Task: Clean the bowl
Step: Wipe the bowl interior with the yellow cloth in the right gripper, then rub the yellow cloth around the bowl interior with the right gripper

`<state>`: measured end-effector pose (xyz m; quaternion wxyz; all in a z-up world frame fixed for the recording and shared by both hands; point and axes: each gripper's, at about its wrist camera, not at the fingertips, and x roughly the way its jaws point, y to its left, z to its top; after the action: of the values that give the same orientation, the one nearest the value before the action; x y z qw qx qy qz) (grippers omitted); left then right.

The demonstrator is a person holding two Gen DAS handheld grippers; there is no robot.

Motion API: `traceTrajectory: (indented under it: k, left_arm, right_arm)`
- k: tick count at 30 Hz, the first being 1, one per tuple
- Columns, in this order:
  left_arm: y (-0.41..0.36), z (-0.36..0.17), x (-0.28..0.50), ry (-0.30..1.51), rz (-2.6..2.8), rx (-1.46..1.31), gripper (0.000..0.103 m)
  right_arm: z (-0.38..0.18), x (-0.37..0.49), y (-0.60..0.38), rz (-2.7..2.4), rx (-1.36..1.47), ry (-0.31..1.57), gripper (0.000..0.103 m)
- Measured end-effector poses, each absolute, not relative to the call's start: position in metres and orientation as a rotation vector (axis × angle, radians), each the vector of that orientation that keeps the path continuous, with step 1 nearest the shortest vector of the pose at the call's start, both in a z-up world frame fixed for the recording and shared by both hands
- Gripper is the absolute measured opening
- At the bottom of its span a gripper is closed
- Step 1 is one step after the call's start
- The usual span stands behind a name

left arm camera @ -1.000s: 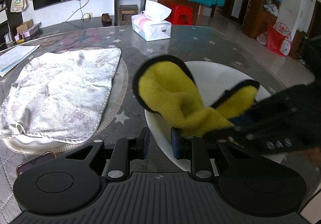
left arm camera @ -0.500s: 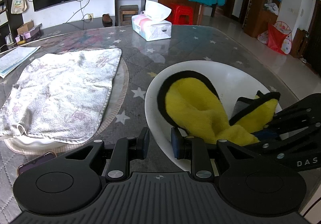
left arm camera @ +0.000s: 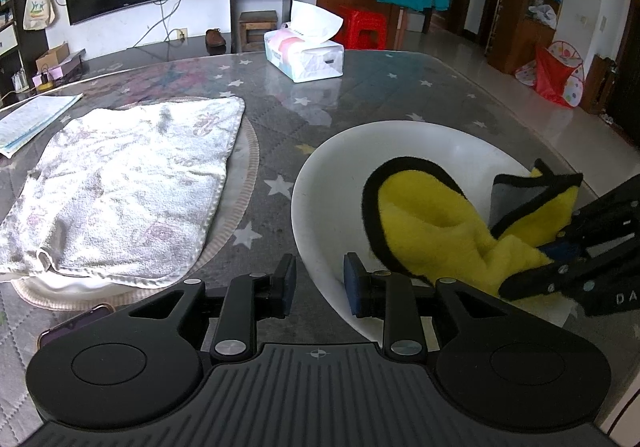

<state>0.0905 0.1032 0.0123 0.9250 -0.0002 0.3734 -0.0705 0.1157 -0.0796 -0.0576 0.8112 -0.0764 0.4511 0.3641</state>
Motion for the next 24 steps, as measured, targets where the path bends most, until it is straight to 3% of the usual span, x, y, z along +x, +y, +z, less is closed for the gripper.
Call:
traceTrajectory:
  k: [24]
  left_arm:
    - [0.099,0.010,0.091,0.769,-0.145,0.032,0.029]
  right_arm:
    - [-0.062,0.159,-0.091,0.643,-0.140,0.903,0.017]
